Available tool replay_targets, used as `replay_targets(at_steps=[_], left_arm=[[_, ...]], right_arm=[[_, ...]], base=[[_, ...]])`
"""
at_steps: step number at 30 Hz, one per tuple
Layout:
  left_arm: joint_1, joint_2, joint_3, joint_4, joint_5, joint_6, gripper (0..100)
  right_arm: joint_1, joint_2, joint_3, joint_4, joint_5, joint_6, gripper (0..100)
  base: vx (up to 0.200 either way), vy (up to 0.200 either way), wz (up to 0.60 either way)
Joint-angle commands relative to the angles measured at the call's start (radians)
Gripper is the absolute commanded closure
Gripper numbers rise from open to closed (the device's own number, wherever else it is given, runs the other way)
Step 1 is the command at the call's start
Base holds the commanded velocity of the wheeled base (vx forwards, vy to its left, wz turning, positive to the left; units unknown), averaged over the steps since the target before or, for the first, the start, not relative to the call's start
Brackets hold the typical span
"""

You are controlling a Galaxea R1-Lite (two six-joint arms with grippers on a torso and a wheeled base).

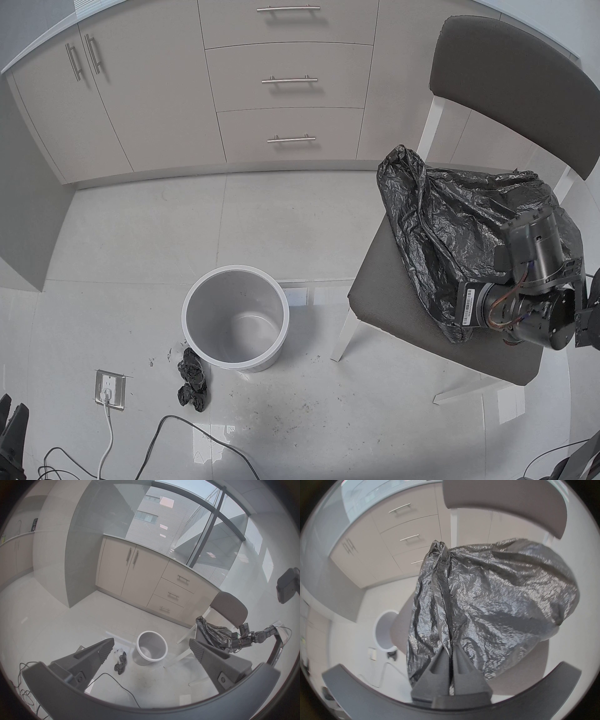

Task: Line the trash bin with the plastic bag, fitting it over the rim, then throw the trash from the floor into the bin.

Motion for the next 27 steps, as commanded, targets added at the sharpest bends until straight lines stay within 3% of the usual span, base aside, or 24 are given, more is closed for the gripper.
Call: replay_targets(at_steps=[1, 2, 3, 4, 9, 10, 11, 12, 13, 15, 17, 18, 21, 22, 23, 27], left_arm=[[-0.109, 0.008, -0.009, -0.026, -0.001, -0.054, 0], [-0.118, 0.009, -0.009, -0.029, -0.001, -0.059, 0], [-0.146, 0.011, -0.01, -0.036, -0.001, -0.068, 0], [-0.156, 0.012, -0.012, -0.039, -0.001, -0.073, 0], [-0.244, 0.078, -0.03, -0.061, -0.007, -0.149, 0], [-0.261, 0.109, -0.03, -0.075, -0.01, -0.168, 0], [-0.265, 0.118, -0.03, -0.079, -0.011, -0.172, 0], [-0.288, 0.175, -0.03, -0.116, -0.021, -0.198, 0], [-0.302, 0.212, -0.032, -0.142, -0.031, -0.214, 0], [-0.322, 0.279, -0.041, -0.185, -0.064, -0.238, 0], [-0.325, 0.296, -0.043, -0.194, -0.073, -0.244, 0], [-0.342, 0.387, -0.078, -0.23, -0.131, -0.281, 0], [-0.362, 0.528, -0.13, -0.265, -0.226, -0.338, 0], [-0.362, 0.528, -0.13, -0.265, -0.226, -0.338, 0], [-0.364, 0.641, -0.167, -0.3, -0.286, -0.379, 0], [-0.364, 0.897, -0.23, -0.437, -0.395, -0.436, 0]], right_arm=[[-0.15, -0.109, -0.001, 0.005, 0.362, 0.189, 100], [-0.164, -0.115, 0.001, 0.005, 0.405, 0.21, 100], [-0.207, -0.129, 0.004, 0.0, 0.521, 0.259, 100], [-0.224, -0.132, 0.004, -0.001, 0.567, 0.276, 100], [-0.362, -0.203, 0.033, -0.006, 0.991, 0.388, 100], [-0.389, -0.222, 0.052, -0.018, 1.103, 0.387, 100], [-0.397, -0.229, 0.061, -0.024, 1.138, 0.384, 100], [-0.444, -0.265, 0.125, -0.092, 1.336, 0.341, 100], [-0.475, -0.293, 0.18, -0.153, 1.462, 0.285, 100], [-0.512, -0.324, 0.271, -0.274, 1.638, 0.19, 100], [-0.513, -0.328, 0.283, -0.298, 1.66, 0.177, 100], [-0.513, -0.339, 0.308, -0.371, 1.667, 0.174, 100], [-0.493, -0.344, 0.283, -0.373, 1.641, 0.22, 100], [-0.493, -0.344, 0.283, -0.373, 1.641, 0.22, 100], [-0.477, -0.359, 0.266, -0.373, 1.626, 0.256, 100], [-0.441, -0.4, 0.226, -0.37, 1.612, 0.287, 100]], base=[[0.0, 0.0, 0.0], [0.0, 0.0, 0.0], [0.0, 0.0, 0.0], [0.0, 0.0, 0.0], [0.0, 0.0, 0.0], [0.0, 0.0, 0.0], [0.0, 0.0, 0.0], [0.0, 0.0, 0.0], [0.0, 0.0, 0.0], [0.0, 0.0, 0.0], [0.0, 0.0, 0.0], [0.0, 0.0, 0.0], [0.0, 0.0, 0.0], [0.0, 0.0, 0.0], [0.0, 0.0, 0.0], [0.0, 0.0, 0.0]])
